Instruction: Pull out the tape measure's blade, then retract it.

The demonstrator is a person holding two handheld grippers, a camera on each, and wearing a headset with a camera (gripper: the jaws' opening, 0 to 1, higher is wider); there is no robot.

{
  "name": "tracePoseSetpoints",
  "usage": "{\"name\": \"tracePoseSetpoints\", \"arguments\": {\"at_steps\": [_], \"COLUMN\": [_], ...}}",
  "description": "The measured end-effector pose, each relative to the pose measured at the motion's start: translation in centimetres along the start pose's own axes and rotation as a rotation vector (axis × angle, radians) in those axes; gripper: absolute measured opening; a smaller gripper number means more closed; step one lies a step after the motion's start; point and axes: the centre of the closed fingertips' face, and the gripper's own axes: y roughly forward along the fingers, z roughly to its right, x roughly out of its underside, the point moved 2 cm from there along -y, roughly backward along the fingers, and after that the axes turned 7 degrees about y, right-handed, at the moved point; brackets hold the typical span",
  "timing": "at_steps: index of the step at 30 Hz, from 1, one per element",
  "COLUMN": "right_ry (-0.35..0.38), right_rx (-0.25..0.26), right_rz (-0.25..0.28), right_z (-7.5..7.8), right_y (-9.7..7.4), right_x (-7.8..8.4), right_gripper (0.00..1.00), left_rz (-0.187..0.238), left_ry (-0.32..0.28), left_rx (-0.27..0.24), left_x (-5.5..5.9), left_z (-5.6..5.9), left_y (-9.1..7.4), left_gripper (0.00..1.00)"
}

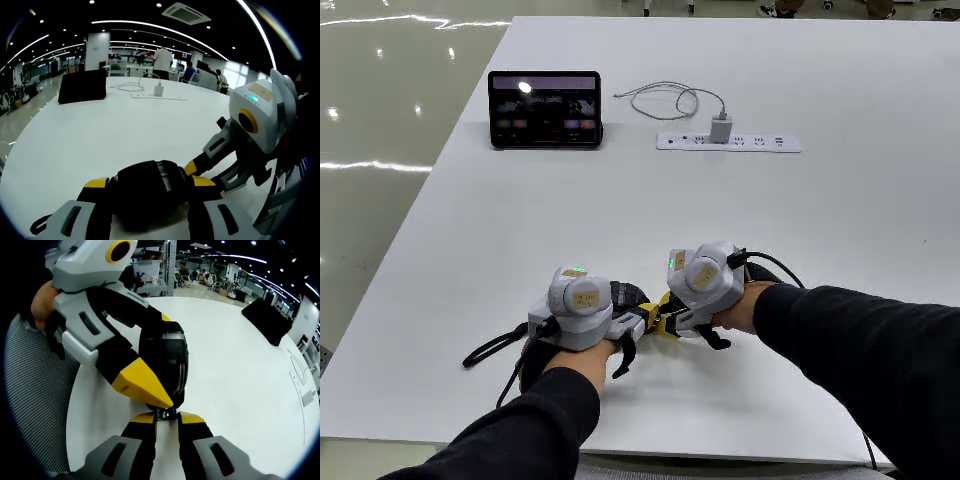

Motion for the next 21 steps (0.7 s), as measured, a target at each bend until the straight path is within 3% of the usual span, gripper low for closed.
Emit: {"name": "tracePoseSetpoints", "arguments": {"at_steps": [21], "right_ry": [-0.014], "right_rx": [-0.004], "right_rz": [-0.002], "right_z": [-0.01], "right_y": [0.09], "right_x": [-0.3], "right_gripper": [0.11], "left_rz": [-0.003], "left_ry": [-0.006], "left_rx": [-0.006], "left_x": [0.05], "left_z": [0.0], "left_y": [-0.16], "left_gripper": [0.58]}}
